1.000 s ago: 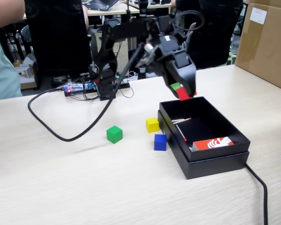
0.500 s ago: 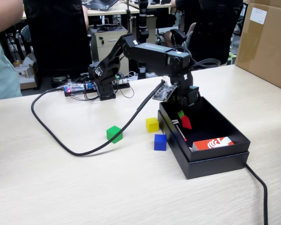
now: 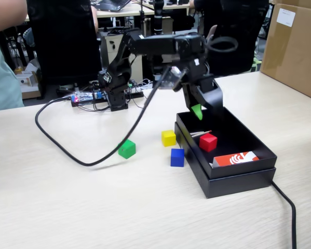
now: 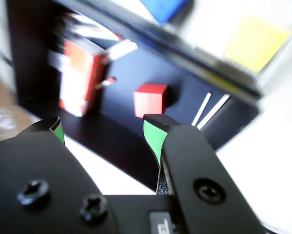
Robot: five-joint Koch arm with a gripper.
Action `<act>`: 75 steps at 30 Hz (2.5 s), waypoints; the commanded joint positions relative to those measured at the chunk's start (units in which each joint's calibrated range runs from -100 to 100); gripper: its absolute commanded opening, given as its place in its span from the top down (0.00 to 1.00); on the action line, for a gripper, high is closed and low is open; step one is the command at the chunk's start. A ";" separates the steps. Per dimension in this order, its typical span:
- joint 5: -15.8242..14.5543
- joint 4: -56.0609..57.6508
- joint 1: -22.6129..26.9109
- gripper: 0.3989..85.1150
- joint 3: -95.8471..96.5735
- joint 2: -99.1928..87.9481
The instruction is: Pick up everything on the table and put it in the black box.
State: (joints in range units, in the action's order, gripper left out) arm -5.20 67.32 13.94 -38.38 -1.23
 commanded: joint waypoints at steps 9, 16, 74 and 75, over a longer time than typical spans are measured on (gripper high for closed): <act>9.43 -0.24 -8.11 0.49 31.31 -37.50; 14.41 -5.16 -13.77 0.47 42.92 -40.25; 3.27 -0.15 -1.37 0.89 13.36 -22.92; 2.49 0.28 -0.44 0.89 11.37 -20.63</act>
State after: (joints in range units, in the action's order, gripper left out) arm -1.44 67.40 12.63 -21.68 -21.94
